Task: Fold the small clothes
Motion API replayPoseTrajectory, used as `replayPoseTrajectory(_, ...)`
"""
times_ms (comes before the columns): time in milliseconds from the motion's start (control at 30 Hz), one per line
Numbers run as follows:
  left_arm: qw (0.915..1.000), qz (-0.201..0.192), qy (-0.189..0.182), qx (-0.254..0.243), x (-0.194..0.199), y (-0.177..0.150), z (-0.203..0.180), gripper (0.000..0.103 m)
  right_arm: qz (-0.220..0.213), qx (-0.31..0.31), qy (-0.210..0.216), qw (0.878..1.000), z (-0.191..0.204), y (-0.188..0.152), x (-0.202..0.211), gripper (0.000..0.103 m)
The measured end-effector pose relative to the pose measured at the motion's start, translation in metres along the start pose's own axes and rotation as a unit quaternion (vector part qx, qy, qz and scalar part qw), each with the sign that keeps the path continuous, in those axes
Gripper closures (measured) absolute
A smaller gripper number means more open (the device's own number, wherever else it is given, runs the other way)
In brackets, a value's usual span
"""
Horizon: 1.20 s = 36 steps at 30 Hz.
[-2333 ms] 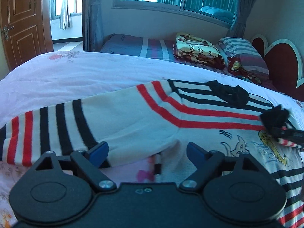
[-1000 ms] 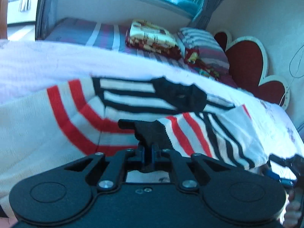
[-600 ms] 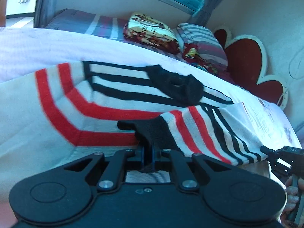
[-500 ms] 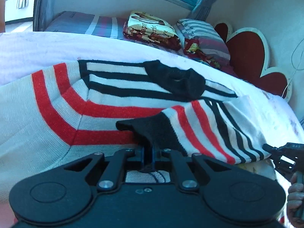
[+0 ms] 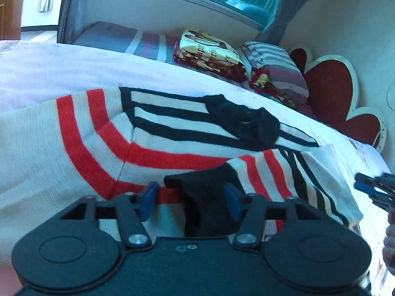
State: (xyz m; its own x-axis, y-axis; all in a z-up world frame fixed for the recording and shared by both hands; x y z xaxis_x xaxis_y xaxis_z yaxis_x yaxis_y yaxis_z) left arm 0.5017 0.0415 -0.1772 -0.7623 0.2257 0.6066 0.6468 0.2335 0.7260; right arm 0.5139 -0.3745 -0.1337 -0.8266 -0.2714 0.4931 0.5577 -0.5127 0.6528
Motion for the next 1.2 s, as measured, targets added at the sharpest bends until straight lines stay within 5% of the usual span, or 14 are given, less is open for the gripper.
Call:
replayPoseTrajectory(100, 1.0, 0.008, 0.005, -0.001, -0.006, 0.0, 0.0, 0.095, 0.012, -0.001, 0.007, 1.0, -0.007, 0.006, -0.031, 0.078)
replayPoseTrajectory(167, 1.0, 0.006, 0.007, 0.0, -0.009, 0.0, -0.004, 0.098, 0.028, 0.006, 0.017, 0.999, -0.012, 0.007, -0.048, 0.084)
replayPoseTrajectory(200, 0.9999, -0.002, 0.012, -0.007, -0.009, 0.0, -0.006, 0.099, 0.033, 0.017, 0.022, 0.999, -0.012, 0.006, -0.051, 0.097)
replayPoseTrajectory(300, 0.9984, -0.045, 0.029, -0.017, 0.001, 0.004, -0.009, 0.099, 0.018, 0.027, 0.022, 0.999, -0.017, 0.013, -0.044, 0.097)
replayPoseTrajectory(367, 0.9982, -0.034, 0.045, -0.019, -0.004, -0.002, -0.007, 0.099, 0.034, 0.041, 0.011, 0.999, -0.024, 0.006, -0.05, 0.097)
replayPoseTrajectory(467, 0.9955, -0.03, 0.068, -0.06, -0.007, -0.006, -0.013, 0.095, 0.044, 0.041, 0.01, 0.998, -0.029, 0.002, -0.054, 0.097)
replayPoseTrajectory(567, 0.9874, -0.055, 0.121, -0.087, 0.015, 0.004, -0.013, 0.064, 0.024, 0.073, 0.003, 0.997, -0.022, 0.01, -0.03, 0.095)
replayPoseTrajectory(633, 0.9836, -0.095, 0.118, -0.098, 0.037, 0.01, -0.026, 0.05, 0.014, 0.115, 0.028, 0.993, -0.004, 0.006, -0.004, 0.095)
replayPoseTrajectory(800, 0.9769, -0.081, 0.039, -0.194, 0.021, -0.014, -0.119, 0.042, 0.044, 0.206, 0.065, 0.975, 0.043, -0.05, 0.022, 0.095)
replayPoseTrajectory(900, 0.9742, -0.054, 0.024, -0.218, -0.002, -0.033, -0.147, 0.039, 0.061, 0.253, 0.052, 0.964, 0.051, -0.084, 0.02, 0.095)
replayPoseTrajectory(1000, 0.9832, -0.008, 0.035, -0.179, -0.016, -0.05, -0.124, 0.039, 0.067, 0.262, 0.012, 0.963, 0.027, -0.094, 0.019, 0.096)
replayPoseTrajectory(1200, 0.9873, -0.043, 0.043, -0.147, 0.023, -0.044, -0.086, 0.04, 0.051, 0.245, 0.008, 0.968, 0.023, -0.082, 0.031, 0.096)
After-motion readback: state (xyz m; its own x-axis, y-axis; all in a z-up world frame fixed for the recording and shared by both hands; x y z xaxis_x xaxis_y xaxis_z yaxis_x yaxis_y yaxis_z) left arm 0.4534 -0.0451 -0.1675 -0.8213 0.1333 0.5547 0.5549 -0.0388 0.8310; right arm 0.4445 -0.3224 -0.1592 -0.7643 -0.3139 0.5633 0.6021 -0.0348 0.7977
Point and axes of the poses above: each gripper's, at about its wrist camera, not at the fingertips, and x roughly against the way its jaws point, z to its left, y to its top, the point moved 9 cm from there along -x, roughly the way its jaws point, and after that the axes turned 7 degrees about -z, right-handed, at the moved point
